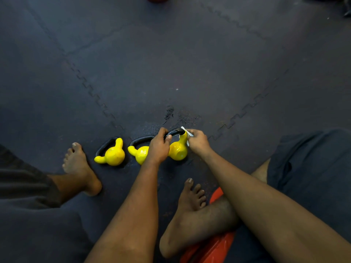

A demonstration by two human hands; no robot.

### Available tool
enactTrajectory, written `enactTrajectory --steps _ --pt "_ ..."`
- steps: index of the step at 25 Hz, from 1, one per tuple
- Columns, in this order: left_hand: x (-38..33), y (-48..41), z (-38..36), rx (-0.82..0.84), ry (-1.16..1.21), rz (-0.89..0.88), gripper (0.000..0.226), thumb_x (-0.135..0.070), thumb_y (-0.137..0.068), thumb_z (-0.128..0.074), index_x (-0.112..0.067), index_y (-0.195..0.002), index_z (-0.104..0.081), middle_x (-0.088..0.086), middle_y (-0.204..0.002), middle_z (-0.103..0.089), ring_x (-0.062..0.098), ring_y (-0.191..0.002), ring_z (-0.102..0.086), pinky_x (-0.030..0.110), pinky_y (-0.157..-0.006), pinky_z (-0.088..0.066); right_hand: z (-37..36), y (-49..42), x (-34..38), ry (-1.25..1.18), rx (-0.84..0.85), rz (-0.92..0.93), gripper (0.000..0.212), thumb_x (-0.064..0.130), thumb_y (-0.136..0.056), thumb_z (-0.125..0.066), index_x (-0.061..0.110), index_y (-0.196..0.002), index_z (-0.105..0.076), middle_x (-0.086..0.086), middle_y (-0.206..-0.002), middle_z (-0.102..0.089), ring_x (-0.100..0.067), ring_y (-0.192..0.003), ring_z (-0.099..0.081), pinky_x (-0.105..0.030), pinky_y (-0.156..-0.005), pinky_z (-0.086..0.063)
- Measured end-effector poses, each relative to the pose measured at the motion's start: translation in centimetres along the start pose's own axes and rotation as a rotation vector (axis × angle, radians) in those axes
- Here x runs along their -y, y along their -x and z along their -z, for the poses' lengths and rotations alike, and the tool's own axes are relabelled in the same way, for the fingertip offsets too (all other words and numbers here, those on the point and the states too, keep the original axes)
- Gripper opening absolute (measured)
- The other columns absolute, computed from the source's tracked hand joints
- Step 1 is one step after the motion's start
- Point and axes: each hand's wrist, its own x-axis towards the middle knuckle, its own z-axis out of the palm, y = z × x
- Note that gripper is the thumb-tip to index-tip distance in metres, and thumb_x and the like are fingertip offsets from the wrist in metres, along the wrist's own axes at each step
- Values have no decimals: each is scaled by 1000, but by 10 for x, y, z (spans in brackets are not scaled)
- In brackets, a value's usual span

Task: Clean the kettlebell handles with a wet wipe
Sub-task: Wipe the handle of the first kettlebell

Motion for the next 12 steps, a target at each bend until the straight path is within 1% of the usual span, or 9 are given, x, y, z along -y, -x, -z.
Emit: enactTrajectory --steps 2,3,5,6,7,8,9,11,12 --pt "1 0 0 8 10 1 13 -27 -99 -47 -16 -106 -49 8 -79 -56 26 -74 -52 40 -69 -44 0 0 -1 69 31 -14 28 18 -88 -60 16 -114 -72 -14 -107 -72 -28 -102 -65 -36 -82 -52" --pt "1 0 0 11 16 -1 13 -27 -99 -47 -16 -105 -50 7 -78 -56 25 -73 -51 39 -69 -44 -1 1 0 69 -5 -1 29 18 -88 -60 16 -114 -72 -13 -105 -72 -27 -101 -65 -34 -81 -51" --pt "1 1 1 3 23 3 13 -26 -99 -47 -15 -106 -50 5 -77 -55 24 -72 -50 36 -66 -40 0 2 1 14 -68 41 26 19 -90 -60 17 -113 -73 -10 -97 -72 -22 -91 -65 -30 -75 -49" --pt "0 1 2 -3 24 7 14 -25 -100 -47 -14 -106 -50 4 -76 -54 23 -72 -50 35 -66 -39 0 2 2 9 -49 45 24 20 -91 -60 16 -110 -73 -10 -93 -72 -20 -88 -64 -31 -74 -49" --pt "0 2 3 -5 25 11 14 -25 -100 -47 -14 -107 -50 4 -76 -54 23 -72 -50 34 -66 -38 1 2 2 39 -8 36 22 20 -91 -59 15 -107 -74 -11 -93 -72 -21 -88 -64 -34 -75 -51" --pt "0 3 3 0 25 12 14 -26 -100 -47 -14 -107 -50 4 -76 -54 22 -72 -50 35 -66 -39 1 4 1 85 20 27 22 17 -91 -59 13 -106 -74 -13 -96 -72 -23 -90 -64 -36 -78 -53" --pt "0 3 3 6 24 10 14 -26 -100 -47 -14 -107 -50 5 -77 -55 23 -72 -51 35 -67 -40 0 3 0 112 7 36 23 15 -90 -57 13 -107 -74 -14 -99 -72 -24 -91 -65 -36 -78 -53" --pt "-1 3 3 7 21 10 14 -26 -100 -47 -14 -107 -50 7 -79 -57 24 -74 -52 36 -68 -43 1 5 1 68 -79 92 32 9 -89 -53 17 -114 -72 -12 -101 -74 -18 -82 -62 -27 -69 -48" --pt "-1 3 4 1 20 14 14 -26 -100 -46 -14 -107 -50 8 -80 -58 24 -74 -53 37 -69 -43 1 5 2 55 -85 113 36 8 -89 -52 18 -118 -71 -12 -100 -74 -17 -78 -61 -24 -66 -46"
